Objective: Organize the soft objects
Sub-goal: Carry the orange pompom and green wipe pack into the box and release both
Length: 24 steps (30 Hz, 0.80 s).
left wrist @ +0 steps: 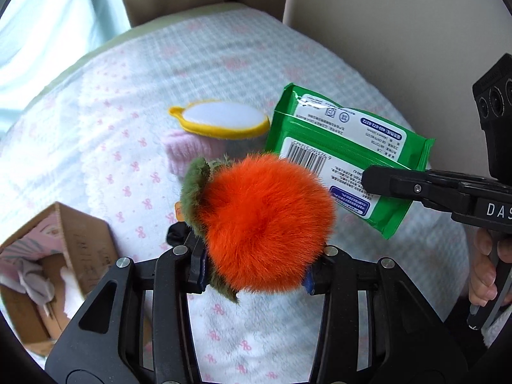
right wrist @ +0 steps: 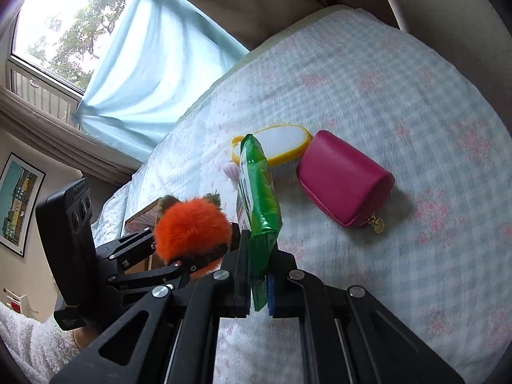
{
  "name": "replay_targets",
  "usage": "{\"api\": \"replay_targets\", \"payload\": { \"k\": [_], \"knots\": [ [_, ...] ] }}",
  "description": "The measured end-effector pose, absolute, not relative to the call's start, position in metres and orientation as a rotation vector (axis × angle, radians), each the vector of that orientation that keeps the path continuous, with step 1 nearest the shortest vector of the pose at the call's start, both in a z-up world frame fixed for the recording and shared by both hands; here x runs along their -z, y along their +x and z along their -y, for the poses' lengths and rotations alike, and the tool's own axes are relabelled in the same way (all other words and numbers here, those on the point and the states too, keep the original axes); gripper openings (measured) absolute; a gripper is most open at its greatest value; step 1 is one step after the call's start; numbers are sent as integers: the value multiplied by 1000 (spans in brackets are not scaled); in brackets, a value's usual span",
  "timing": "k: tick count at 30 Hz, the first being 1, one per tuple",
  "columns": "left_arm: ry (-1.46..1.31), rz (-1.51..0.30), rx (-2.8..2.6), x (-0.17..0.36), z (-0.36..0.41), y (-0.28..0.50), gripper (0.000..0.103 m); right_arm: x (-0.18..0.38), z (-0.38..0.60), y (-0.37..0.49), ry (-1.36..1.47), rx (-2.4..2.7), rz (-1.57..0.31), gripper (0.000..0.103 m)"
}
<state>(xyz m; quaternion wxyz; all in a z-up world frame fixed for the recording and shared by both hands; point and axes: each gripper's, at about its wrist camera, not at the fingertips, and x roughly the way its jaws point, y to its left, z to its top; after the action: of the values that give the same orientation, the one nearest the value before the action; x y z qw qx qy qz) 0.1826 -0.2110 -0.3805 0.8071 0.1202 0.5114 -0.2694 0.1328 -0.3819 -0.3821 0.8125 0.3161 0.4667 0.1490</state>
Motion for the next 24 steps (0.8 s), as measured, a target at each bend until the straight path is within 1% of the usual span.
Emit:
{"api": "replay_targets", "payload": {
  "k": [5, 14, 19, 24],
  "knots": [
    [170, -1032, 534, 316, 184, 170, 38, 324, 377, 125, 596, -312, -954, 7],
    [15, -951, 410, 218, 113, 158, 38, 215, 329, 126, 415, -356, -881, 7],
    [-26, -920, 348, 184, 58, 154, 38, 172, 281, 131, 300, -414, -859, 7],
    [-64, -920, 294, 168, -7, 155, 38, 156, 224, 139, 269, -479, -866, 7]
  ]
}}
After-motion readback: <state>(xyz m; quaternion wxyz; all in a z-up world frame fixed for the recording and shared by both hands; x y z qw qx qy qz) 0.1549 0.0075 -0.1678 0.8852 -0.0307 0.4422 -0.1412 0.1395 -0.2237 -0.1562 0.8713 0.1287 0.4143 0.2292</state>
